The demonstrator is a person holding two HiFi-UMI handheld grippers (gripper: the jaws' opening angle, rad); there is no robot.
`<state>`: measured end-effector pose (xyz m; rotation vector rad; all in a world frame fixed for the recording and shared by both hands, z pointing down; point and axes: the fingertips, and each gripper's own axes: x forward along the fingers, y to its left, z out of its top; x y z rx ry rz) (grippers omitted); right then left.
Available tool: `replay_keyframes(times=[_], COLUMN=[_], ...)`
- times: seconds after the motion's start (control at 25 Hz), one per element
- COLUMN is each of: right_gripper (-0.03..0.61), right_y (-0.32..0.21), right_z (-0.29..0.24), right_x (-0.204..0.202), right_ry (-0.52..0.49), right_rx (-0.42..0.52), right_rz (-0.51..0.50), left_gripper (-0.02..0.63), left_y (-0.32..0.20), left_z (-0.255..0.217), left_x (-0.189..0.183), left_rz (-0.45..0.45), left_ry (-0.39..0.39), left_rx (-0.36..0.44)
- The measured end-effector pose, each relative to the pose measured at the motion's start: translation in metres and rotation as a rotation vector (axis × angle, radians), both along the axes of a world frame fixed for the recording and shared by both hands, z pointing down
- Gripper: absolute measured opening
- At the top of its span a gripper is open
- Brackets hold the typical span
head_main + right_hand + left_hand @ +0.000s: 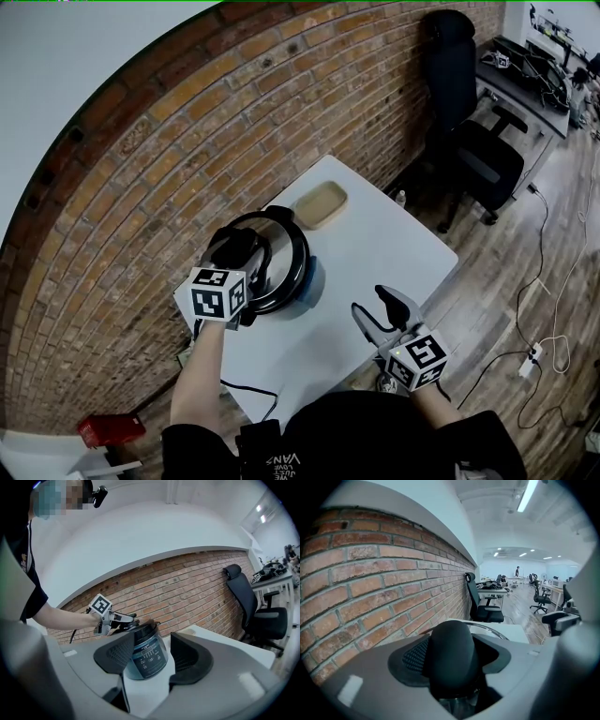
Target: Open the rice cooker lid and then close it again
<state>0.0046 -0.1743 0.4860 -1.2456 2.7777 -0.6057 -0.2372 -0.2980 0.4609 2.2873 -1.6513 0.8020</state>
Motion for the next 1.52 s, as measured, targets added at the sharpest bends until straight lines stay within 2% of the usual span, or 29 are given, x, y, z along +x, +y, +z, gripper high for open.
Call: replay_keyframes(times=[0.32, 0.88, 1.0, 1.12, 1.28, 1.52], right_gripper=[0.235, 0.235, 0.235, 0.235, 0.235, 0.235], right_y=[-0.003, -0.011, -0.01, -0.01, -0.008, -0.005], right_z=[0.002, 0.006, 0.01, 0.01, 0.006, 0.0], right_x=[0.005, -0.012, -0.017, -0.023, -0.035, -0.048], right_ry=[0.015, 0.055, 0.066, 0.068, 0.062, 0.066], right_rx=[-0.002, -0.006, -0.016, -0.021, -0.014, 0.003], right_rz=[-0.012, -0.036, -0.04, -0.037, -0.058, -0.073], left_gripper=[0.278, 0.278, 0.278, 0.278, 0.278, 0.278], left_y=[0.0, 0.004, 0.003, 0.0, -0.001, 0.0], left_z=[0.0, -0.001, -0.016, -0.037, -0.049, -0.072], left_x=[0.0, 0.01, 0.015, 0.01, 0.0, -0.007], left_rz=[0.072, 0.403, 0.462, 0.471, 0.458, 0.44], left_ry=[0.01, -0.008, 0.025, 0.079, 0.065, 0.094], left_rx=[0.009, 0.003, 0.02, 0.042, 0.082, 0.124])
